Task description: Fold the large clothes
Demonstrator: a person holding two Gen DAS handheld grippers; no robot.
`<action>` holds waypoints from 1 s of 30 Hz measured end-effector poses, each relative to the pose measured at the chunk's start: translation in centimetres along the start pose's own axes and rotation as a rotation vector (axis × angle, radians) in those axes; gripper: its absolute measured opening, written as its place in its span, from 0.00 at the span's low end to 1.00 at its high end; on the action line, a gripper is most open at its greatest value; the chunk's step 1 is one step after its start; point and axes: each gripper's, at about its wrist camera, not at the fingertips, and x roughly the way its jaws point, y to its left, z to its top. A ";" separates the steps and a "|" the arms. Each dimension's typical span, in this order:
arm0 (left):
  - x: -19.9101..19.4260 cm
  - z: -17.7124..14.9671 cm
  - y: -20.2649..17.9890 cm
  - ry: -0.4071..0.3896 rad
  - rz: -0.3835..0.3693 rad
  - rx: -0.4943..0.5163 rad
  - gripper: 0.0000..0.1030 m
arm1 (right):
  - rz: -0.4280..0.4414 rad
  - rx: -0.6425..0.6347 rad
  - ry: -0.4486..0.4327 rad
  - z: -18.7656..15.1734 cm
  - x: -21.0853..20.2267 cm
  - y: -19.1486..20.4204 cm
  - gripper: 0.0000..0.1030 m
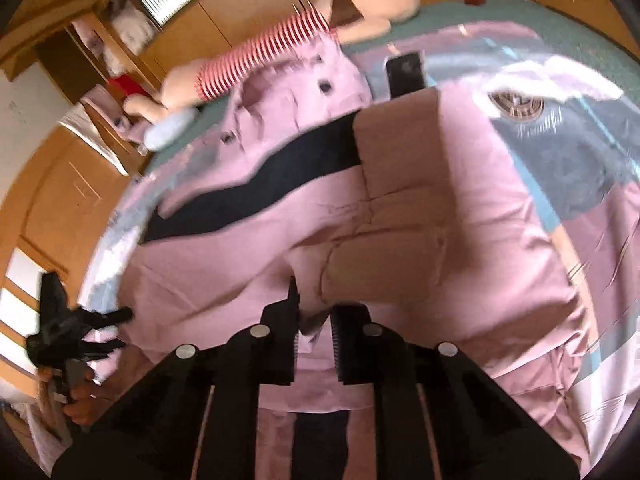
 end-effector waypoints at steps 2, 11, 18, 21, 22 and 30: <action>-0.4 -0.1 -0.7 -0.021 0.015 0.028 0.93 | 0.004 0.029 -0.026 0.3 -1.7 -0.2 0.12; -1.3 -0.3 -1.8 -0.041 0.042 0.079 0.93 | -0.151 0.133 0.204 -1.8 0.6 -3.4 0.22; -4.9 -1.4 -3.9 -0.189 -0.052 0.163 0.93 | -0.305 0.189 -0.138 -0.4 -5.7 -4.8 0.57; -3.0 -2.0 -5.6 -0.146 -0.051 0.231 0.93 | -0.251 0.028 -0.169 0.2 -5.3 -2.5 0.49; -2.4 -2.2 -5.8 -0.142 -0.031 0.241 0.93 | -0.239 -0.026 -0.151 0.2 -4.5 -1.5 0.49; 1.8 -2.1 -6.0 -0.085 0.109 0.309 0.93 | -0.450 -0.081 0.044 0.7 3.2 -4.0 0.64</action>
